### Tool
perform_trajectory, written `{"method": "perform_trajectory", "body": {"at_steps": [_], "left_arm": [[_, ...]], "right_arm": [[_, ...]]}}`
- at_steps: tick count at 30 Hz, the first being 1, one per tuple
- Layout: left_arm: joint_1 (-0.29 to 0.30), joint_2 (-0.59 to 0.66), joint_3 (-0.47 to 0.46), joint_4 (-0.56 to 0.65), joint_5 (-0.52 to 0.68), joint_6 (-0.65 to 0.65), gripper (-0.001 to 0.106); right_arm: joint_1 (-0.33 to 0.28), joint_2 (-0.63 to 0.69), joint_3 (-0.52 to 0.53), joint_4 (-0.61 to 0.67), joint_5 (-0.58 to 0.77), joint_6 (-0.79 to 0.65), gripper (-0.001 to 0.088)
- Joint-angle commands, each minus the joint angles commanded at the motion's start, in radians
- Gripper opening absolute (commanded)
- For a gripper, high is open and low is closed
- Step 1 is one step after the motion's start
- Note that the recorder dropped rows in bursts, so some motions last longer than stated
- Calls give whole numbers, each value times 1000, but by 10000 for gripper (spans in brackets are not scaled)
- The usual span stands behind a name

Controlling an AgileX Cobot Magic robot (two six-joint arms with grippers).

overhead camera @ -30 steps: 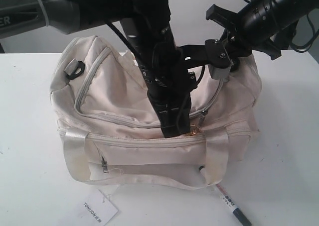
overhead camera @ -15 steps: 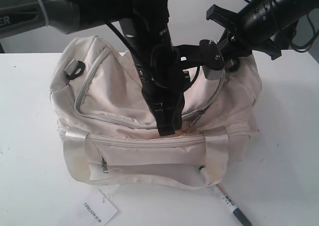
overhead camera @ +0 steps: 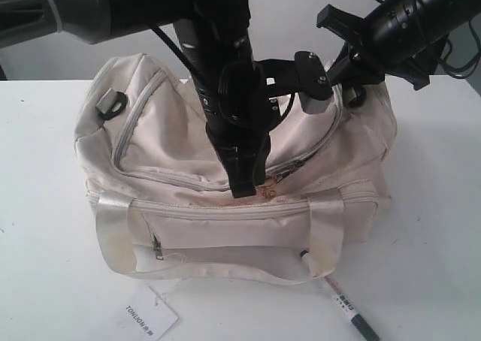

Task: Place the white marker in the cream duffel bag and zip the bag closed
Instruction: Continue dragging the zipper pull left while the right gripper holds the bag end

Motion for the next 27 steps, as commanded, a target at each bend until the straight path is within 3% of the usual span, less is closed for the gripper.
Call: {"method": "perform_trajectory", "body": {"at_steps": [9,17,27], "left_arm": [[0,0,11,11,0,-14,0],[34,-53,170,24,0,-25,0],[61,-114,203,65,0,-29,0]], "right_arm": [[0,0,0,2,0,0,0],[0,0,0,4,0,5,0],[0,0,0,4,-2,5,0]]}}
